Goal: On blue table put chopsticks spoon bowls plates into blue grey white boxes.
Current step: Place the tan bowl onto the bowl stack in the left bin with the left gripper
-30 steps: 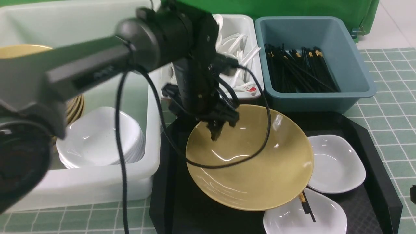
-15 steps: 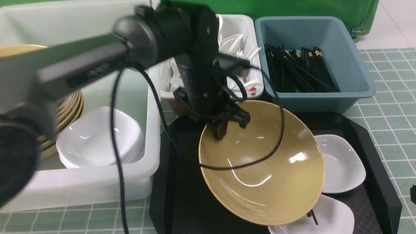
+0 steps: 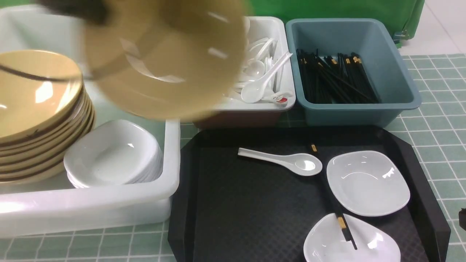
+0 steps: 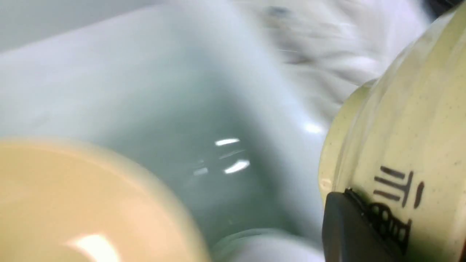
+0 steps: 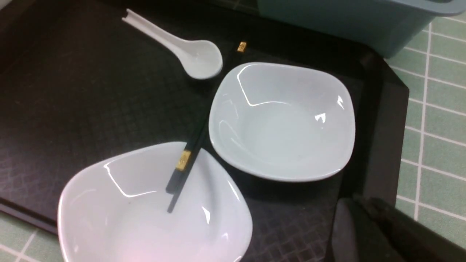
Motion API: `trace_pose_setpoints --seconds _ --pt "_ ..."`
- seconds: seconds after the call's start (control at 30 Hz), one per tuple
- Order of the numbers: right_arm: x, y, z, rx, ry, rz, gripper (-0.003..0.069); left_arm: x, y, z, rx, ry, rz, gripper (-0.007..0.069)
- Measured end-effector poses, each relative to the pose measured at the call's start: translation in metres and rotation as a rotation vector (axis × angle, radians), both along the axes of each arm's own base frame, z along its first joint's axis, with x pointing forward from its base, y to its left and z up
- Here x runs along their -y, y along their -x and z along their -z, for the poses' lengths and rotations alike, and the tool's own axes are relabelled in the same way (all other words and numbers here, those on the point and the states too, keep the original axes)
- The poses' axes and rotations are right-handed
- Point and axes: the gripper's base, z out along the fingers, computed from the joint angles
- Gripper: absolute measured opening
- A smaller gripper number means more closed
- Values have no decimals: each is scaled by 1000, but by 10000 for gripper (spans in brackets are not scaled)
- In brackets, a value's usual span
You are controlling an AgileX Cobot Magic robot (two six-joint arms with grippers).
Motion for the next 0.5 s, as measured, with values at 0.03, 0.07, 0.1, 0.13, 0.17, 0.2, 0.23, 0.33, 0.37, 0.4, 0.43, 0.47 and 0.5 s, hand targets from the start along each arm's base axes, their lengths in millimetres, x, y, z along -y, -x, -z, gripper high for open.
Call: trace_pose_setpoints --seconds 0.03,0.07,0.1,0.13,0.17,0.2,0.23,0.33,0.37,0.4,0.43,0.47,0.5 --pt "0 0 0 0 0 0 52 -22 3 0 -6 24 -65 6" --pt "0 0 0 1 0 0 53 -52 8 0 -4 69 -159 6" --pt "0 0 0 4 0 2 55 -74 13 1 2 111 -227 6" --pt "0 0 0 6 0 3 55 -96 20 1 17 160 -301 6" --pt "0 -1 0 9 0 3 55 -109 24 3 24 189 -345 6" --pt "0 -1 -1 12 0 1 55 -120 29 5 33 205 -385 6" --pt "0 -1 -1 17 -1 -3 55 -133 35 9 34 228 -433 6" --pt "-2 -1 -1 21 -1 -15 56 -148 41 24 13 224 -492 6" --pt "-2 -1 -1 23 -1 -21 57 -152 42 35 -9 209 -506 7" --pt "-2 -1 -1 23 -1 -21 57 -152 42 36 -10 209 -507 8" --pt "-3 0 -1 23 -1 -29 57 -152 41 52 -44 194 -514 12" --pt "-3 0 -1 23 -1 -30 57 -152 41 53 -44 190 -515 15" --pt "-3 0 -1 23 -1 -34 59 -150 38 66 -63 169 -517 36"
